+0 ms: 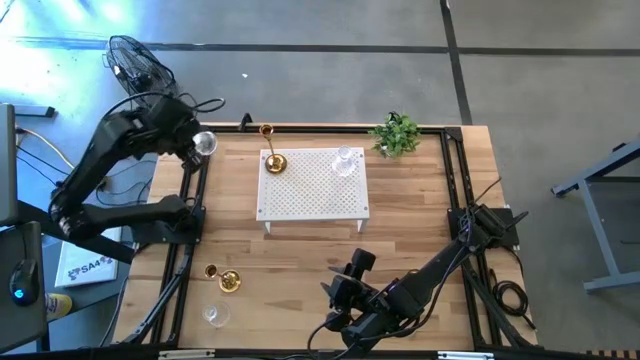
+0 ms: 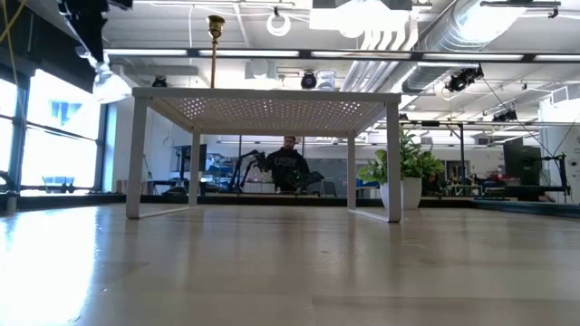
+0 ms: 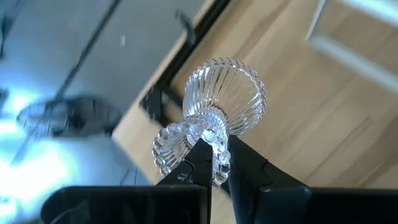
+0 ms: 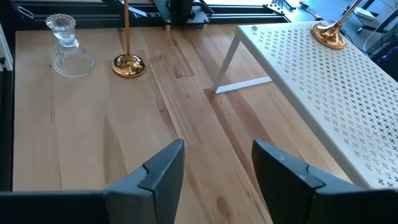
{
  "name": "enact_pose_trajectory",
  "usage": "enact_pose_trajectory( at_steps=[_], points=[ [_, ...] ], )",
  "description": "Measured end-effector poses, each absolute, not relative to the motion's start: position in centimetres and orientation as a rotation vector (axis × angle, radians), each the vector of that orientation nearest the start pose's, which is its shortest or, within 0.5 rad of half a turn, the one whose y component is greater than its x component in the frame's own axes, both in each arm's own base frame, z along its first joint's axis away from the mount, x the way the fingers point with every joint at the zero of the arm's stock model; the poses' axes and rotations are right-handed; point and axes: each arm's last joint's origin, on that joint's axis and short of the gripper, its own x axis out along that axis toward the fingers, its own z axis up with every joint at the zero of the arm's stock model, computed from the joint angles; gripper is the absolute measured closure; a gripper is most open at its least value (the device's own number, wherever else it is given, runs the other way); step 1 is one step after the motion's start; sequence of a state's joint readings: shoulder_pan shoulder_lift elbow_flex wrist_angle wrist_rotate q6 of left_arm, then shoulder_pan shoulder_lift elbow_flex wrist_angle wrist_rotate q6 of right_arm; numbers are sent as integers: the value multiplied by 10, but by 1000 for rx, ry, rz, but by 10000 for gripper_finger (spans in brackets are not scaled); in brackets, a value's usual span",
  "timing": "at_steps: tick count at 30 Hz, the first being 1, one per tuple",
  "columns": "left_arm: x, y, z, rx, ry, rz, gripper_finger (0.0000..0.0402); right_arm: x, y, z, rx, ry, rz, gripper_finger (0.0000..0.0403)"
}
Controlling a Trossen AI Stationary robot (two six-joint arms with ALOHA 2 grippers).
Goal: Pick & Place candle stick holders
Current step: Put the top transparent glass candle holder on the shelf aligned with the other transparent glass candle holder
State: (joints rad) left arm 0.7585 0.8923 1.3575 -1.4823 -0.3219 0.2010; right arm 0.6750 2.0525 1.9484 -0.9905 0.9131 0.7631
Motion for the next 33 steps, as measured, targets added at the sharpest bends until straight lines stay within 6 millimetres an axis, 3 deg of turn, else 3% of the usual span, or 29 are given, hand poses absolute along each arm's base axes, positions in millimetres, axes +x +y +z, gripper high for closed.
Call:
enact_pose_trajectory(
  at_steps=[7, 18, 28, 33],
  points=[
    [51, 49, 404, 0, 890, 728, 384, 351, 252, 296, -59, 617, -472, 222],
    [21, 25, 423, 130, 571, 812, 384, 351, 252, 296, -60, 615, -473, 222],
    [14, 10, 440, 196, 295, 599, 384, 351, 252, 296, -60, 614, -474, 222],
    [18, 4, 447, 187, 175, 389, 384, 351, 252, 296, -62, 615, -473, 222]
  ],
)
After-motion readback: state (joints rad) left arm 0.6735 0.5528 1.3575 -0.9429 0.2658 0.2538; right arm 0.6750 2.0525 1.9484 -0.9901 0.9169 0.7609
